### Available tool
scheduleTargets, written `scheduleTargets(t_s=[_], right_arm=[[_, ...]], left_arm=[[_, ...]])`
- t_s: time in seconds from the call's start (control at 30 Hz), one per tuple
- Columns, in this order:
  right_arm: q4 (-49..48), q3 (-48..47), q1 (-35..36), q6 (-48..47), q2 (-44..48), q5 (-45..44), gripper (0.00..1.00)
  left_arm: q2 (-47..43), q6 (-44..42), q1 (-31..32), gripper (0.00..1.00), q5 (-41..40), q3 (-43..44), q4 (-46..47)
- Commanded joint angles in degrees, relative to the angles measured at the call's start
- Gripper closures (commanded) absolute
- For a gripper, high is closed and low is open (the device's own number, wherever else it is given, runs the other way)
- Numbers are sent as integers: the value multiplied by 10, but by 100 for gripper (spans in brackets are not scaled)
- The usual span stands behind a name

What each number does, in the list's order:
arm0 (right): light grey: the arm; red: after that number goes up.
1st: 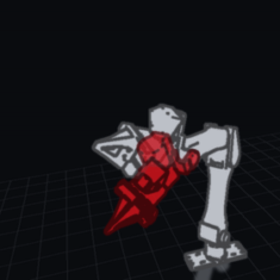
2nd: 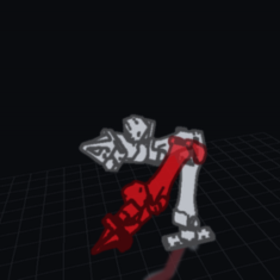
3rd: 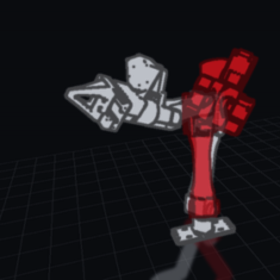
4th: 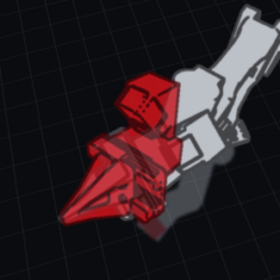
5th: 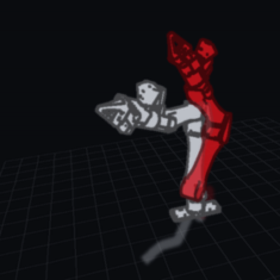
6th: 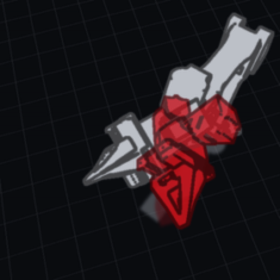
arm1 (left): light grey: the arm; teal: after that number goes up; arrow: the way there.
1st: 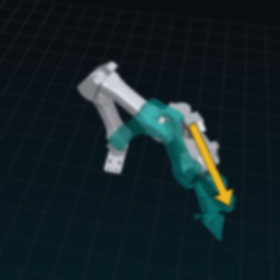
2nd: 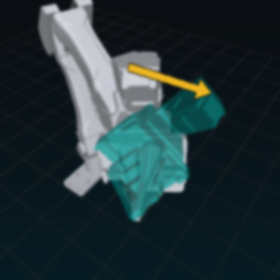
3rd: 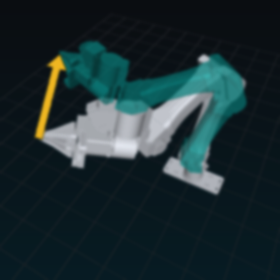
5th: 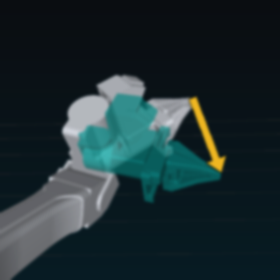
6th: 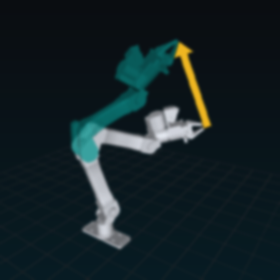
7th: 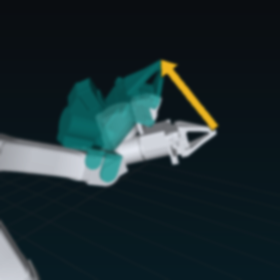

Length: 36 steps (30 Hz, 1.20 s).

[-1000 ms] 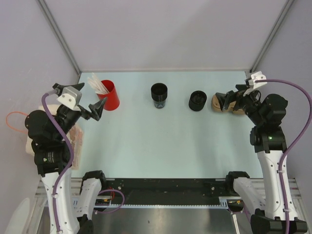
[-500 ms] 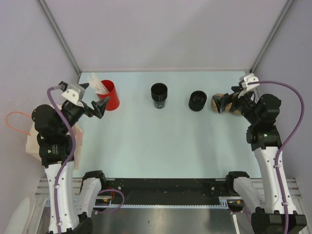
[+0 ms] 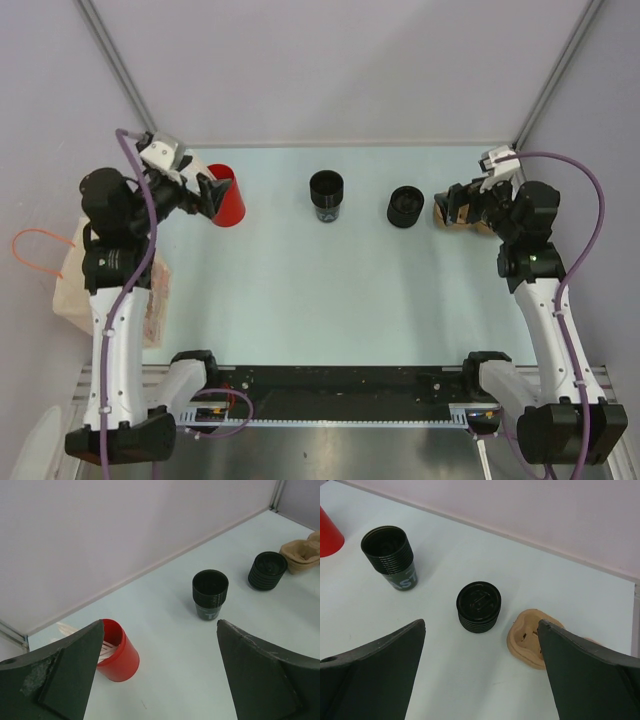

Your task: Pack the takeout coffee

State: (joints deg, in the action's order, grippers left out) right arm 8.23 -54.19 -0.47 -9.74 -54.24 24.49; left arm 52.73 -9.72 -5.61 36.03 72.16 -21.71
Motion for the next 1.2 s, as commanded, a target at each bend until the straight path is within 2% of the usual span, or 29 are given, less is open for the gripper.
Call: scheduleTargets(t_s=[0.0,0.37,0.53,0.87,1.17], right_arm=[[-26,3,17,-19,-9,-15,0],[-25,3,21,-27,-38,-28,0],[-30,3,22,-36,-52,-77,0],[-40,-8,-10,-30,-118,-206,2],[-24,-25,-32,-20,-180,-241,7]], left_arm=[[24,-57,67,1,-76,38,-58],[32,-129,111,1,-171,13,-109],[-3,-152,111,1,-211,-30,-119],[-56,-147,111,1,-253,-107,-123],[-101,-133,111,1,-279,-114,-122]])
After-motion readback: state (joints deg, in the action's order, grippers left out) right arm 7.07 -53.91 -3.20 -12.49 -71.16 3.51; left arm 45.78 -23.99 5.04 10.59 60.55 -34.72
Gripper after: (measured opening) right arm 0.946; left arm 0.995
